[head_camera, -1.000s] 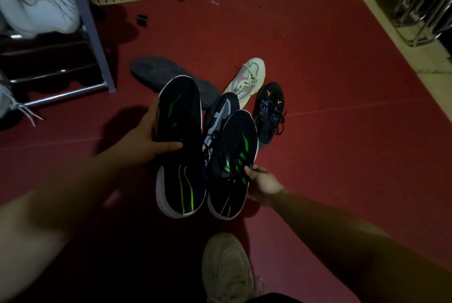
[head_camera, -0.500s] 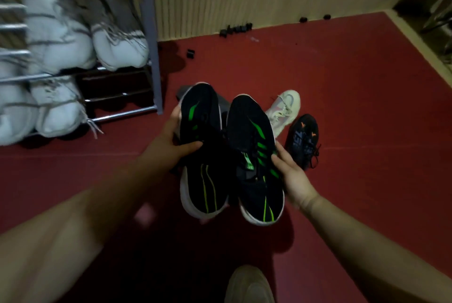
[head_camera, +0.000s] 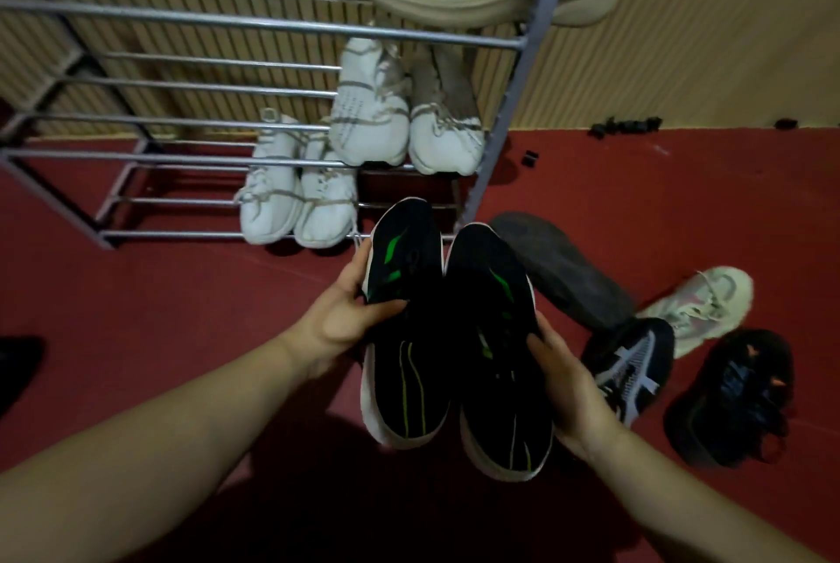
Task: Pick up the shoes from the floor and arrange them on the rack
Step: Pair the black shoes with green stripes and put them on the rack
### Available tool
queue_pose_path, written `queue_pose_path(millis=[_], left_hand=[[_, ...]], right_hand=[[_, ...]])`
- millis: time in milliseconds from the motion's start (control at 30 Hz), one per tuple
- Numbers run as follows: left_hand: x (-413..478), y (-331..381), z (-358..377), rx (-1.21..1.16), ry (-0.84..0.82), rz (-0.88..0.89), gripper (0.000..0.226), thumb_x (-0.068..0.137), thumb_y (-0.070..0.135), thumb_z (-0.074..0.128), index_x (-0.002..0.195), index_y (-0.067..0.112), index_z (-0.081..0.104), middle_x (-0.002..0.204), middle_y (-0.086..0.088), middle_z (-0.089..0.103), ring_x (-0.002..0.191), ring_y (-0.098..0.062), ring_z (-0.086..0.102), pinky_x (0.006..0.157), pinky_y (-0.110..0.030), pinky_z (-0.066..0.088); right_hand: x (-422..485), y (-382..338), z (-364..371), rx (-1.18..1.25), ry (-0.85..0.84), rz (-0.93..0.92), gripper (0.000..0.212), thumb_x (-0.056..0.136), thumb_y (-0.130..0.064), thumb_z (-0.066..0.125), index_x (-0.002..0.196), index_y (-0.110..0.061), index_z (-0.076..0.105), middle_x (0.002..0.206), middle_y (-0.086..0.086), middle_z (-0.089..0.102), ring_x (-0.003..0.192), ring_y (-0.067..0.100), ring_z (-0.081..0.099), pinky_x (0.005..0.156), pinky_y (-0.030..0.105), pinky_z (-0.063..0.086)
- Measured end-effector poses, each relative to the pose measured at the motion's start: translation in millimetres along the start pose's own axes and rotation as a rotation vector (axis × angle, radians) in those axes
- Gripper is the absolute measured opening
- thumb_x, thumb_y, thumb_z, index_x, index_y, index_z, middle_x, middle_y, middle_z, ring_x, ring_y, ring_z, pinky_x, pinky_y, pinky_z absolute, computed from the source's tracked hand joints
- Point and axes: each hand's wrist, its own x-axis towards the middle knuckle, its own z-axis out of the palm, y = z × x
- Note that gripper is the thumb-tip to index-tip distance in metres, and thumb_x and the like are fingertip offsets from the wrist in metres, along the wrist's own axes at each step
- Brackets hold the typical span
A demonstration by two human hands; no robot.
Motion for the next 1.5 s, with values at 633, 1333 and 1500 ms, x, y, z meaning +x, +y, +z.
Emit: queue_pose_path(millis=[633,1333,1500], left_hand=[[-86.1,76.3,-123.4,-0.059,0.370,0.109,0.103,0.054,0.006,0.078,0.135,0.046,0.030,0.104,0.022,0.068,0.093,0.005,0.065,0.066,-0.016,0.054],[81.2,162.8,-256.5,0.515,0.326,0.048,0.061,0.090,0.024,0.060,0.144,0.026,0.032,0.127,0.000,0.050,0.102,-0.014,0.052,0.087,-0.025,0.041],[41.4,151.6,-264.7,0.947,0.319,0.146,0.071,0.085,0.067,0.037,0.147,0.036,0.021,0.144,0.009,0.038,0.129,-0.013,0.040,0.102,-0.029,0.035]], right_hand=[[23.9,-54.2,154.3,-0.336,-0.189,-0.252,0.046,0.099,-0.017,0.043,0.143,-0.028,0.037,0.123,-0.013,0.059,0.103,-0.010,0.057,0.083,0.007,0.046],[191.2,-143.1,314.0,-0.908,0.155,-0.140,0.043,0.102,-0.028,0.032,0.136,-0.005,0.042,0.134,0.020,0.047,0.124,0.033,0.043,0.089,0.028,0.032],[156.4,-135.0,298.1,-1.199,0.057,-0.570,0.061,0.095,-0.055,0.029,0.149,-0.029,0.020,0.151,0.009,0.021,0.141,0.025,0.015,0.115,0.039,0.012]])
